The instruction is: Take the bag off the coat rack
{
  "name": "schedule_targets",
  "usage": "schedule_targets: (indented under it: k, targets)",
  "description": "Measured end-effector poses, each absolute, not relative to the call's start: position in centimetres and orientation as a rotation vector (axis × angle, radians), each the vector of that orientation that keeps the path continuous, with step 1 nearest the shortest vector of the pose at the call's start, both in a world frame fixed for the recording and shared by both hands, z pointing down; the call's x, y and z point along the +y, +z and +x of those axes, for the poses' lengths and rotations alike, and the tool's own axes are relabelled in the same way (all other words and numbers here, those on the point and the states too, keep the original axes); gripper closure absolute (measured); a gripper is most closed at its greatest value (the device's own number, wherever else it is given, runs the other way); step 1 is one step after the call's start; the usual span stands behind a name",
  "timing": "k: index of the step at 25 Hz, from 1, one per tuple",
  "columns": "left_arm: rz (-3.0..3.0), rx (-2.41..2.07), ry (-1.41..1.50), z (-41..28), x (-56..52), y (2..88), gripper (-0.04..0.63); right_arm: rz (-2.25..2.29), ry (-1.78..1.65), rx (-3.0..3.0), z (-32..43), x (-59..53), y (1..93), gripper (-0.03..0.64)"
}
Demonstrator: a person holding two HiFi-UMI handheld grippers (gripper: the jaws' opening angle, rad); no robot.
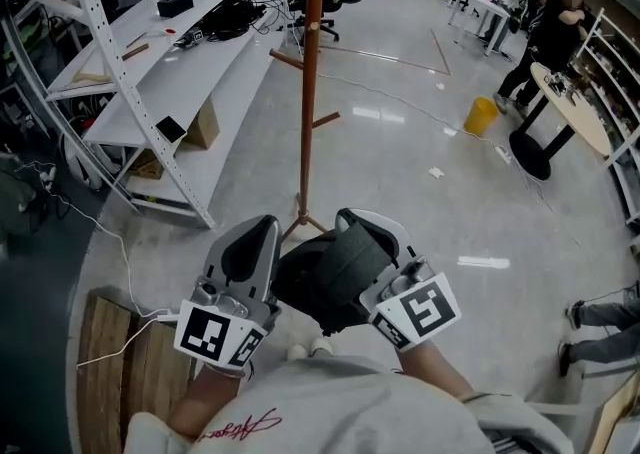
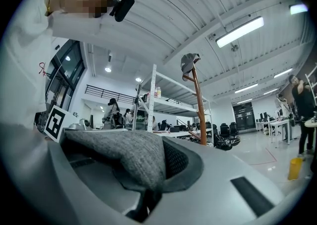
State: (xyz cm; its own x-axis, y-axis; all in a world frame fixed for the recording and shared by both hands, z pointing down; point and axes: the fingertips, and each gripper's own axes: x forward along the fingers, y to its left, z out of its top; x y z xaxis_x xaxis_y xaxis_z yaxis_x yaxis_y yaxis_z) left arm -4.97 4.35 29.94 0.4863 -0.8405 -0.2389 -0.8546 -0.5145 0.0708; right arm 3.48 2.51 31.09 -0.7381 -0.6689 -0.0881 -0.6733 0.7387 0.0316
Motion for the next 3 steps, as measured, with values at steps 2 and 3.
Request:
schedule_targets:
  k: [2,3]
  targets:
    - [-2.656,1.522,0.383,-4.84,4.45,29.89,0.575,-1.101,0.093,2.866,3.53,2.65,31.05,0.600]
    - [-2.656,1.524,0.386,-4.80,4.51,29.86,0.575,-1.098,0.092,2.868,3.53,2.72,31.03,0.600]
